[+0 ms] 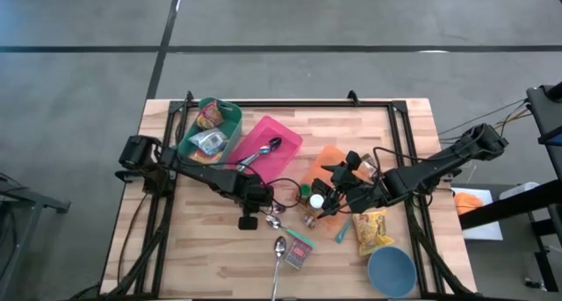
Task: Pick & Place Food Item
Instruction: Put the violet spoon into the pink bin
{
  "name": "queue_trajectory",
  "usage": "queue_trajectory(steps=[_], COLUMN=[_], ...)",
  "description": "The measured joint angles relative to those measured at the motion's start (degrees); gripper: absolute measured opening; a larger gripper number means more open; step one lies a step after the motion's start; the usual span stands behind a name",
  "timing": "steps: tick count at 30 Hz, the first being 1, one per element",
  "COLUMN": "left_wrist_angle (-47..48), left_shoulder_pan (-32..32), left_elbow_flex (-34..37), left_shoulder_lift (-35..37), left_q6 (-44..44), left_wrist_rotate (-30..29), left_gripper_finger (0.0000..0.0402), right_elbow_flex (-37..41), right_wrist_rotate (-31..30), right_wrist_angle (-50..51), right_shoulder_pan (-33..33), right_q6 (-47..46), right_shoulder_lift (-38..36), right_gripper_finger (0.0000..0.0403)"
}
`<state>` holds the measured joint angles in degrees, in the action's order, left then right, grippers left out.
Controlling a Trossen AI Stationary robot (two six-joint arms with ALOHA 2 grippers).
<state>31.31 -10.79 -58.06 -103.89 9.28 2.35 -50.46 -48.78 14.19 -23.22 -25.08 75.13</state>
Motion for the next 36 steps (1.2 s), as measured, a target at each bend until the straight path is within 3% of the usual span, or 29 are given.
queue_trajectory(steps=[12, 25, 36], left_wrist_angle=[1.4, 6.5, 3.1], left_shoulder_pan=[-0.4, -1.1, -1.7], left_elbow_flex=[-0.7, -3.0, -3.4], left_shoulder_lift=[0.0, 0.8, 0.9], left_q6=[1.3, 4.2, 3.6], left_wrist_rotate=[3.6, 4.3, -4.2], left_gripper_finger=[0.0008, 0.0109, 0.0165], right_elbow_flex=[0.0, 0.0, 0.0], right_wrist_rotate=[0.0, 0.1, 1.3], right_wrist_angle=[0.0, 0.0, -0.1], right_shoulder_pan=[0.0, 0.0, 0.0], right_q6=[0.0, 0.0, -0.4], right_shoulder_lift=[0.0, 0.0, 0.0], right_gripper_finger=[0.0208, 0.0208, 0.0208])
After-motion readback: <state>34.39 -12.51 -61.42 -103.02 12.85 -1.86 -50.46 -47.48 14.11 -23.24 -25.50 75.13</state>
